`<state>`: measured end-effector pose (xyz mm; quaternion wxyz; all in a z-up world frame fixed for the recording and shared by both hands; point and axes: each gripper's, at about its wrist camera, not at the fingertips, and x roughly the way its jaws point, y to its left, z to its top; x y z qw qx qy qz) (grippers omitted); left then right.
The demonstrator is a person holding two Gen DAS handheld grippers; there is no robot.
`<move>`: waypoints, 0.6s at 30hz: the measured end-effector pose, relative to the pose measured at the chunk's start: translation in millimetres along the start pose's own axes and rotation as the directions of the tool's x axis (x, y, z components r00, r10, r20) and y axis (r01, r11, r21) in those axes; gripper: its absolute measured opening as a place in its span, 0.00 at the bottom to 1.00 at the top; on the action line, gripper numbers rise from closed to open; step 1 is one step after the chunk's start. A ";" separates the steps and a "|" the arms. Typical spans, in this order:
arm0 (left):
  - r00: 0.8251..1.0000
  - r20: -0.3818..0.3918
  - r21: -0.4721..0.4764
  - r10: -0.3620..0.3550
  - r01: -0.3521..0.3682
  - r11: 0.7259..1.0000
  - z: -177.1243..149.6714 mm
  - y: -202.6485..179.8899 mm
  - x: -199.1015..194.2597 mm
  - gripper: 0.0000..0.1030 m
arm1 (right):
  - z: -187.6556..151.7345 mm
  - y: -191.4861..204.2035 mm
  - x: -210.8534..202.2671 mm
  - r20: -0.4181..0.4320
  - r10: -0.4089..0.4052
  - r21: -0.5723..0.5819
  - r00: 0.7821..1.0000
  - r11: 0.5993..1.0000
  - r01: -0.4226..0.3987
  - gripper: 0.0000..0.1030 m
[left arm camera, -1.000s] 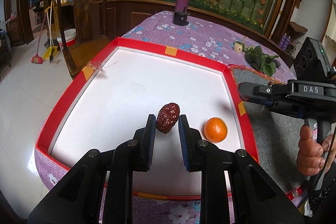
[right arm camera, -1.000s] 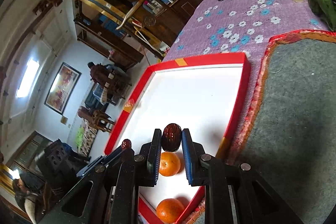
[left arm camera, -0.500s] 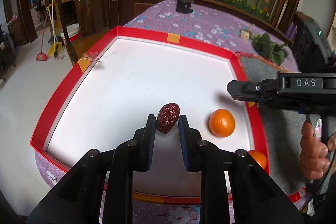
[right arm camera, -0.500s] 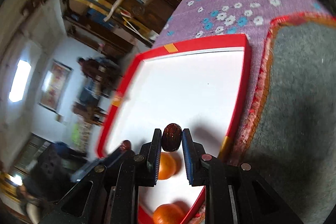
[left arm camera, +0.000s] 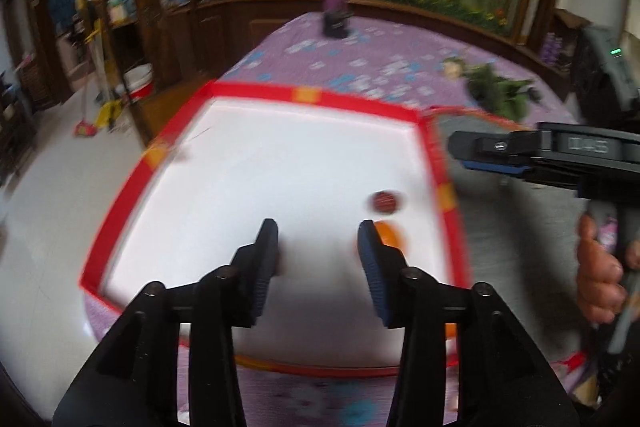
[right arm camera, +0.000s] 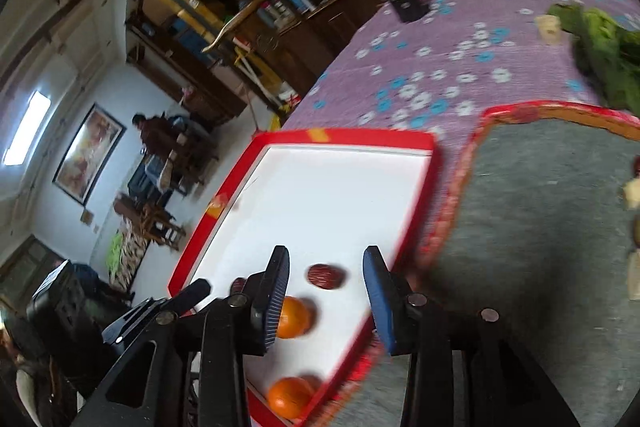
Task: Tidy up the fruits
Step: 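Grasp a pale cube with the right gripper while the left gripper grasps another cube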
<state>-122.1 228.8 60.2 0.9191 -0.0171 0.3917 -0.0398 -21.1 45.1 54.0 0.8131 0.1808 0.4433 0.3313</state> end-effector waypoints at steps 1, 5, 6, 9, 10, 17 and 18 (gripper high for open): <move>1.000 0.005 0.015 -0.028 0.028 1.000 1.6 -8.9 -1.9 0.41 | 0.6 -11.8 -10.9 0.017 -0.012 0.017 1.000 1.000 0.012 0.36; 0.993 0.004 0.087 -0.120 0.120 0.989 7.9 -54.1 -3.5 0.41 | -3.9 -58.4 -64.0 0.101 -0.048 0.087 0.994 0.995 0.040 0.36; 0.991 -0.001 0.103 -0.135 0.134 0.986 8.7 -64.6 -2.7 0.41 | -5.8 -75.8 -83.3 0.127 -0.069 0.112 0.989 0.992 0.055 0.36; 0.983 -0.019 0.138 -0.184 0.185 0.973 11.7 -96.4 1.7 0.41 | -9.3 -107.9 -125.5 0.190 -0.132 0.160 0.973 0.982 0.102 0.36; 0.980 -0.028 0.145 -0.198 0.200 0.969 12.5 -107.5 4.8 0.41 | -11.8 -119.7 -141.5 0.209 -0.168 0.166 0.963 0.977 0.134 0.36; 0.973 -0.076 0.186 -0.216 0.227 0.956 21.3 -176.4 25.3 0.41 | -13.8 -159.5 -168.6 0.166 -0.353 0.108 0.921 0.935 0.339 0.38; 0.974 -0.085 0.187 -0.211 0.223 0.957 22.9 -183.2 29.0 0.41 | -11.5 -159.4 -163.5 0.149 -0.347 0.085 0.926 0.937 0.338 0.38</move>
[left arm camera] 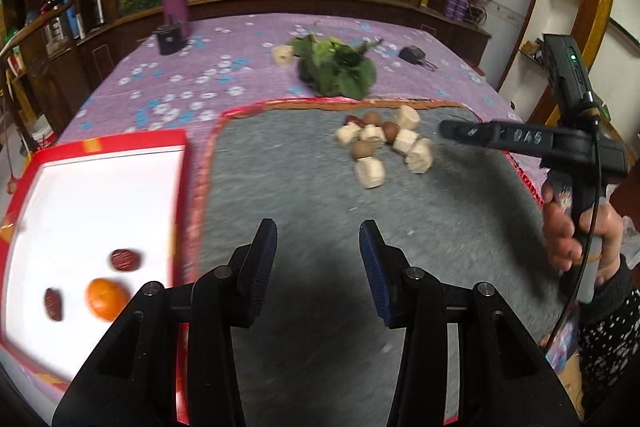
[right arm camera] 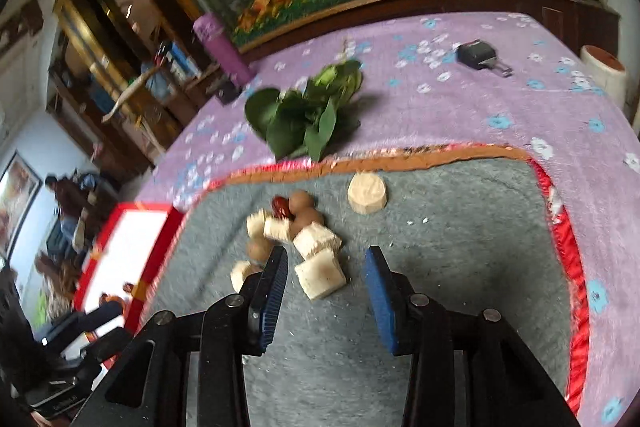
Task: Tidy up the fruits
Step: 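Grasp a pale cube with the right gripper while the left gripper grasps another cube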
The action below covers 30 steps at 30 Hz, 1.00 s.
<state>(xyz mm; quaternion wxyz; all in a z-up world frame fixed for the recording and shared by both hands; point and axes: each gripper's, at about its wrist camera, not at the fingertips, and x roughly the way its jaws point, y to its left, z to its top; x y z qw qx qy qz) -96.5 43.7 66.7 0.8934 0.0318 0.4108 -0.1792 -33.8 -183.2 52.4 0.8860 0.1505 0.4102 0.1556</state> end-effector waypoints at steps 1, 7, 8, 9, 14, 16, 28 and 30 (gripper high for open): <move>1.000 -0.013 0.002 0.008 -0.008 1.000 3.1 -5.4 5.0 0.41 | 0.4 2.5 2.6 -0.012 -0.005 -0.023 1.000 1.000 0.004 0.38; 0.999 -0.043 0.019 0.011 -0.010 1.000 13.0 -28.0 18.5 0.41 | -1.2 3.8 26.8 -0.064 -0.023 -0.139 0.998 0.990 0.014 0.38; 0.999 -0.049 0.020 0.013 -0.012 1.000 14.3 -30.9 21.5 0.41 | -2.6 2.6 27.5 -0.065 -0.019 -0.143 0.998 0.990 0.009 0.38; 0.998 -0.055 0.018 0.013 -0.012 1.000 15.7 -33.4 25.1 0.41 | -3.3 1.1 31.6 -0.074 -0.029 -0.148 0.997 0.989 0.018 0.38; 0.996 -0.090 0.019 0.008 -0.006 1.000 22.9 -50.0 46.7 0.41 | -6.0 -4.4 31.6 -0.071 -0.035 -0.143 0.997 0.989 0.024 0.29; 0.995 -0.100 0.019 0.010 -0.009 1.000 26.8 -56.5 54.4 0.41 | -3.3 -13.2 22.6 -0.046 -0.012 -0.091 0.999 0.996 0.008 0.28; 0.991 -0.109 -0.026 0.081 -0.084 0.996 42.7 -57.6 94.4 0.39 | 11.6 -65.1 -10.5 0.075 0.080 0.197 0.994 0.976 -0.094 0.28; 0.991 -0.108 -0.010 0.081 -0.083 0.997 41.2 -58.9 99.6 0.32 | 12.0 -65.0 -8.9 0.066 0.073 0.203 0.995 0.975 -0.085 0.28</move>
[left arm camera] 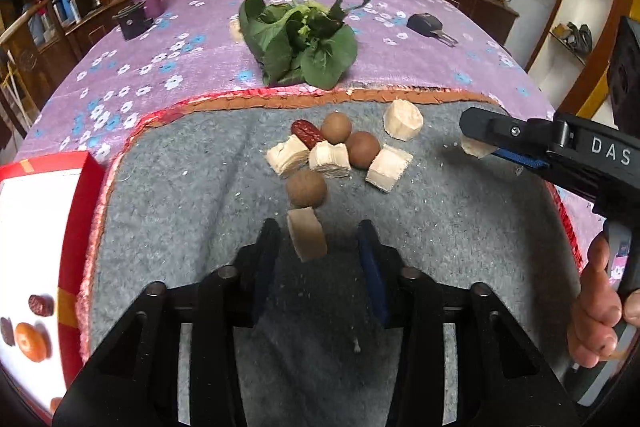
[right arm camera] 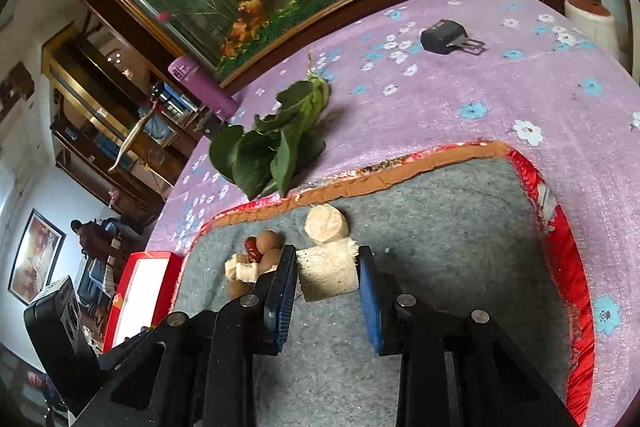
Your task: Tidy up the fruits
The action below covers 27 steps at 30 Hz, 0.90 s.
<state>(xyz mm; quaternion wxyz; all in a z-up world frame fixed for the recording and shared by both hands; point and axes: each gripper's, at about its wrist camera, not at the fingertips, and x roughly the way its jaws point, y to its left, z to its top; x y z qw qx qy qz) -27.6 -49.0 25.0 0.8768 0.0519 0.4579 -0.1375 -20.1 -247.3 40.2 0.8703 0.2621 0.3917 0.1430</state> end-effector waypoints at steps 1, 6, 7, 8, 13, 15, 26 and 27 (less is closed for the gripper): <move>1.000 -0.010 0.009 0.007 -0.007 1.000 -0.9 -1.6 3.0 0.28 | -0.3 0.8 1.0 -0.001 0.001 -0.001 1.000 1.000 -0.001 0.28; 1.000 0.001 0.010 0.021 -0.021 1.000 -0.4 2.8 6.3 0.16 | -1.8 4.4 4.8 -0.005 0.000 -0.021 1.000 1.000 0.000 0.28; 1.000 0.001 0.005 0.012 -0.012 1.000 0.7 5.1 6.7 0.15 | -1.8 4.0 4.5 -0.003 0.001 -0.021 1.000 1.000 -0.001 0.28; 1.000 0.004 0.006 0.015 -0.015 1.000 0.9 5.9 7.1 0.15 | -1.7 2.5 5.0 -0.003 0.001 -0.019 1.000 1.000 -0.001 0.28; 0.998 0.033 0.055 0.048 -0.049 0.997 -3.1 0.0 9.8 0.14 | -3.7 3.5 7.4 -0.005 -0.003 -0.027 1.000 1.000 0.003 0.28; 0.999 0.034 0.043 0.035 -0.036 0.998 -3.3 2.8 7.7 0.13 | -4.6 3.4 8.9 -0.006 0.000 -0.030 1.000 1.000 -0.001 0.28; 0.984 0.176 -0.016 0.005 -0.002 1.000 -35.9 44.1 -71.1 0.14 | -8.2 -4.4 4.2 0.073 -0.046 -0.041 0.996 0.998 0.049 0.28; 0.981 0.193 -0.025 0.009 -0.005 1.000 -40.4 52.2 -81.1 0.14 | -8.0 -6.4 3.8 0.078 -0.051 -0.036 0.996 0.998 0.054 0.28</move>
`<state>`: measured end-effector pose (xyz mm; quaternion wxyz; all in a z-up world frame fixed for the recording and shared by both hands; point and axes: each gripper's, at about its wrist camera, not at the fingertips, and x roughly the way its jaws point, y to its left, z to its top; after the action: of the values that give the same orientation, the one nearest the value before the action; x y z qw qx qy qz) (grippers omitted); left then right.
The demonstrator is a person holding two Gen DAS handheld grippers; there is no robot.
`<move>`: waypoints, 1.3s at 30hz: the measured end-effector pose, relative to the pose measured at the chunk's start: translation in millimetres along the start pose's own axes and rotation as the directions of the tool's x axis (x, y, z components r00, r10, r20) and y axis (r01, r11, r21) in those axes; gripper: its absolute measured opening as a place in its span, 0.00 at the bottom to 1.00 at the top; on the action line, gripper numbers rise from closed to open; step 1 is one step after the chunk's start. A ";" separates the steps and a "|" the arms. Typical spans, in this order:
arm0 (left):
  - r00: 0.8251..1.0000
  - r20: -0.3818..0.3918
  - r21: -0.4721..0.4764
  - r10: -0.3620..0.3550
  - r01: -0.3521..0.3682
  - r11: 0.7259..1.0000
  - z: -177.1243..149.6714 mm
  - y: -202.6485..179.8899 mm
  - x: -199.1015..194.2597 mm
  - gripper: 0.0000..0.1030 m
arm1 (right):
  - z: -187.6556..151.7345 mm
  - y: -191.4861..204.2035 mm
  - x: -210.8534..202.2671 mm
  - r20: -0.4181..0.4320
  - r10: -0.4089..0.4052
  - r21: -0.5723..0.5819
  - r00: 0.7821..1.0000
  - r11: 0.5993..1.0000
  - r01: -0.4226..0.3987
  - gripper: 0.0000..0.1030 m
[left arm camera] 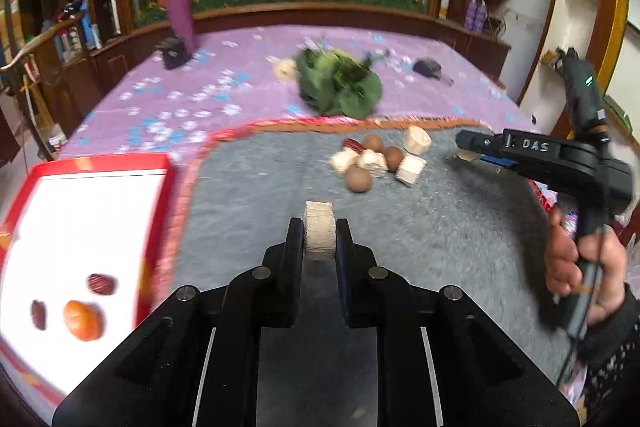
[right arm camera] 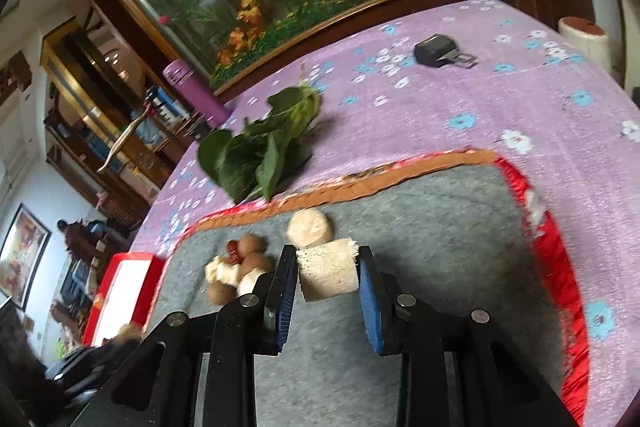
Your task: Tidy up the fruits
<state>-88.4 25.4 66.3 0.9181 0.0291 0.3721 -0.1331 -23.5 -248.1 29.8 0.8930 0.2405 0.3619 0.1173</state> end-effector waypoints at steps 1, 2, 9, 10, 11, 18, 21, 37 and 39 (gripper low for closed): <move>1.000 0.010 -0.008 -0.001 0.001 1.000 -1.2 5.8 -5.8 0.14 | 0.0 -3.2 0.5 0.003 -0.007 0.011 1.000 1.000 0.007 0.28; 1.000 0.025 -0.020 -0.005 0.005 1.000 -2.5 13.4 -15.0 0.14 | 0.1 -5.6 1.5 0.002 -0.015 0.019 1.000 1.000 0.015 0.28; 0.991 0.129 -0.055 0.042 -0.035 0.998 -5.8 53.8 -63.1 0.14 | -7.0 -10.5 7.9 -0.038 -0.025 0.088 0.999 0.996 0.029 0.28; 0.990 0.136 -0.060 0.044 -0.036 0.998 -6.4 57.6 -65.9 0.14 | -9.6 -7.1 7.1 -0.041 -0.014 0.091 0.999 0.996 0.017 0.28; 0.988 0.146 -0.068 0.047 -0.037 0.997 -7.1 62.2 -69.6 0.14 | -12.5 -1.8 6.3 -0.044 -0.004 0.087 0.999 0.996 0.007 0.28; 0.987 0.160 -0.087 0.027 -0.014 0.996 -13.3 74.8 -78.9 0.14 | -32.2 55.8 8.1 -0.067 0.112 0.042 0.991 0.993 -0.109 0.28; 0.986 0.163 -0.078 0.024 -0.012 0.997 -17.0 73.5 -82.6 0.14 | -38.9 77.6 10.7 -0.075 0.176 0.034 0.982 0.984 -0.174 0.28; 0.989 0.147 -0.036 -0.006 0.011 0.999 -20.1 53.2 -78.9 0.14 | -46.4 88.6 0.7 -0.070 0.246 0.056 0.967 0.969 -0.243 0.28; 0.989 0.147 -0.033 -0.003 0.008 0.999 -19.6 51.9 -79.1 0.14 | -45.0 87.4 -1.6 -0.062 0.245 0.057 0.968 0.969 -0.241 0.28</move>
<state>-142.2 95.9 104.5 0.9430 0.0026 0.3057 -0.1313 -59.3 -158.3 47.7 0.8528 0.3008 0.3627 0.2250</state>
